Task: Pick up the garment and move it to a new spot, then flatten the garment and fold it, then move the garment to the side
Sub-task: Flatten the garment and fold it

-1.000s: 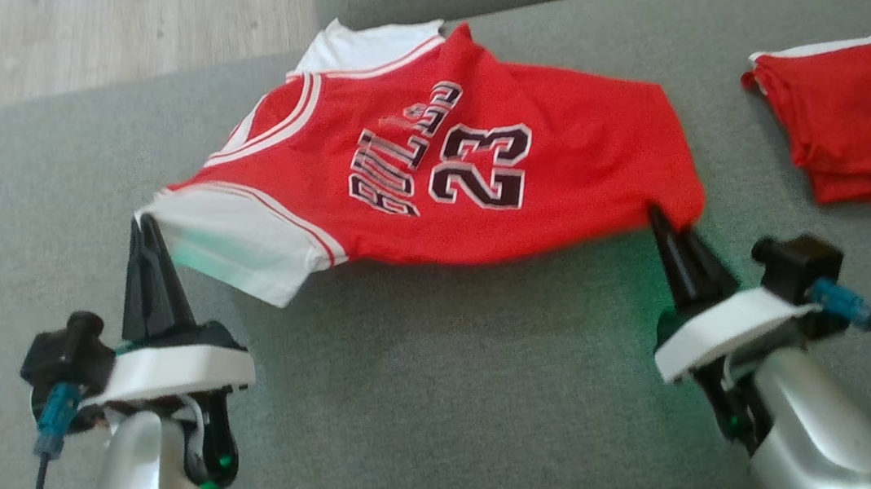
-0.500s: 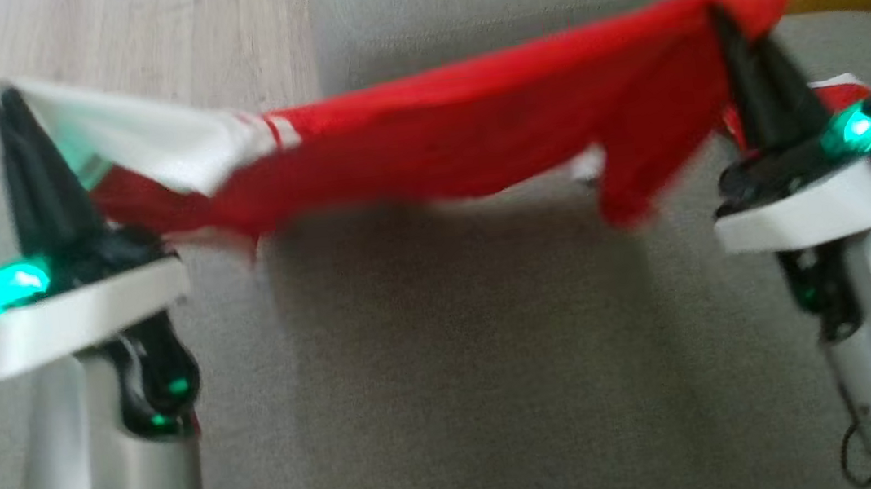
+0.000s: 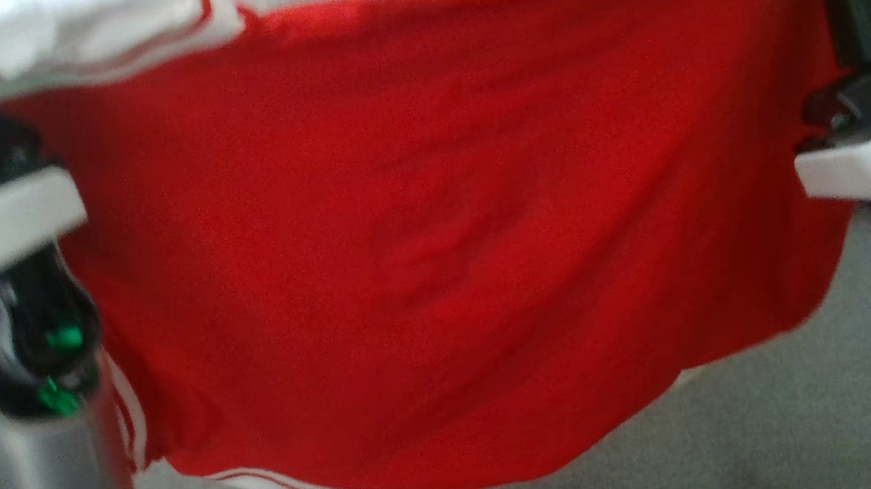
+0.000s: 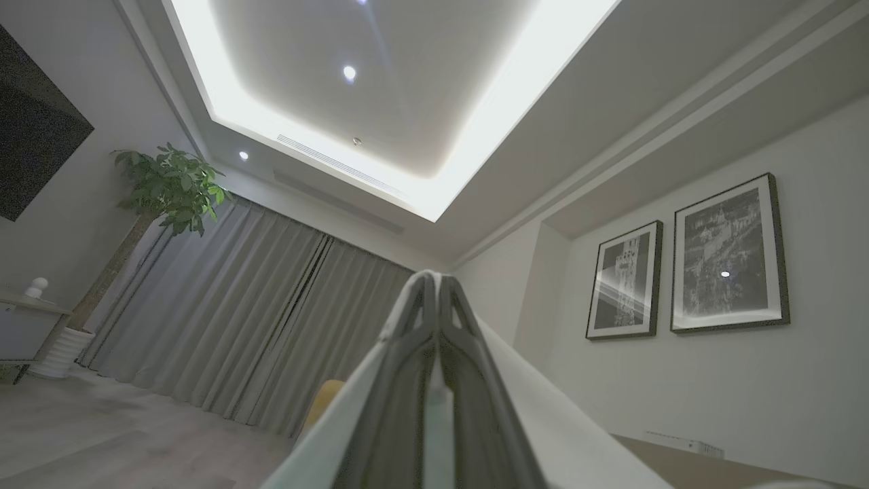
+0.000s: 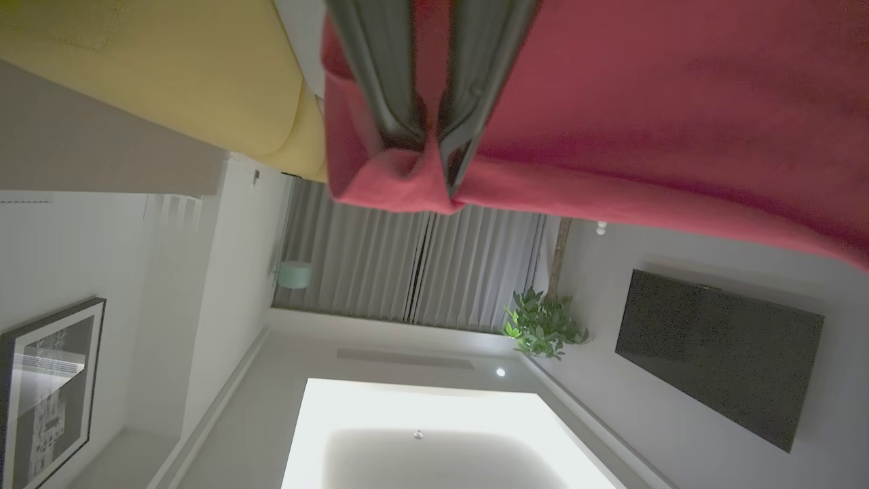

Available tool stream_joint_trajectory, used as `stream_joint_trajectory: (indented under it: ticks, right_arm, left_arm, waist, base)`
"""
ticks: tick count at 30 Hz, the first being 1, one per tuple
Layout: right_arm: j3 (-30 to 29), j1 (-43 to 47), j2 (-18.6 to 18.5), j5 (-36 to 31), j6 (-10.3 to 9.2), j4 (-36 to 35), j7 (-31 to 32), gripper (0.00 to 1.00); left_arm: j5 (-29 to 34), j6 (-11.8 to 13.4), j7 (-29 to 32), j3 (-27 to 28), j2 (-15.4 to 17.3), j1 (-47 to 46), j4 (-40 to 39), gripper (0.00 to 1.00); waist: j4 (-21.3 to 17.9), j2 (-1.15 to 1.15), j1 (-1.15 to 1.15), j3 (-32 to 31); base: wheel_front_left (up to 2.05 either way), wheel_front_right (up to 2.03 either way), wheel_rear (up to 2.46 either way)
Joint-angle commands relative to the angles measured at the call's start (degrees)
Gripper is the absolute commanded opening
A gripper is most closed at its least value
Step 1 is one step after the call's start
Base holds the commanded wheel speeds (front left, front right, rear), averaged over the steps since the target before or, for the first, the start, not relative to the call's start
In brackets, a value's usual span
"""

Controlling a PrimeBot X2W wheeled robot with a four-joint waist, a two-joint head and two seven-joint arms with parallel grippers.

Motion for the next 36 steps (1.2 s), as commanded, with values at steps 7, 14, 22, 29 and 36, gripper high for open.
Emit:
stream_joint_trajectory:
  ticks: [7, 14, 22, 29, 36]
  right_arm:
    - [1.3, -15.2, -0.3, 1.6, -0.04, 8.8, 5.0, 0.00]
    - [4.6, -40.7, -0.8, 2.4, -0.04, 29.6, -0.2, 0.00]
    - [4.9, -55.7, 0.3, -3.2, -0.04, 49.0, -13.6, 0.00]
    - [8.3, -49.4, -0.7, -1.5, -0.04, 59.2, -16.0, 0.00]
    - [16.5, -37.3, -2.9, 5.6, -0.04, 64.1, -11.9, 0.00]
  left_arm:
    - [-2.6, -2.3, 7.8, 1.8, 6.9, -16.2, 14.5, 0.00]
    - [0.2, -5.2, 0.4, 2.5, 10.6, -38.7, 36.9, 0.00]
    - [0.9, -8.6, -9.5, 1.8, 10.0, -49.8, 51.4, 0.00]
    - [-0.1, -11.2, -12.5, -1.3, 7.2, -43.4, 58.0, 0.00]
    - [-1.9, -12.3, -13.5, -4.4, 5.9, -28.7, 59.6, 0.00]
  waist:
    - [-0.1, 0.00, 0.00, 12.5]
    - [0.8, 0.00, 0.00, 20.7]
    - [2.2, 0.00, 0.00, 21.8]
    - [4.1, 0.00, 0.00, 21.4]
    - [5.2, 0.00, 0.00, 18.8]
  base:
    - [0.00, 0.00, 0.00]
    - [0.00, 0.00, 0.00]
    - [0.00, 0.00, 0.00]
    - [0.00, 0.00, 0.00]
    - [0.00, 0.00, 0.00]
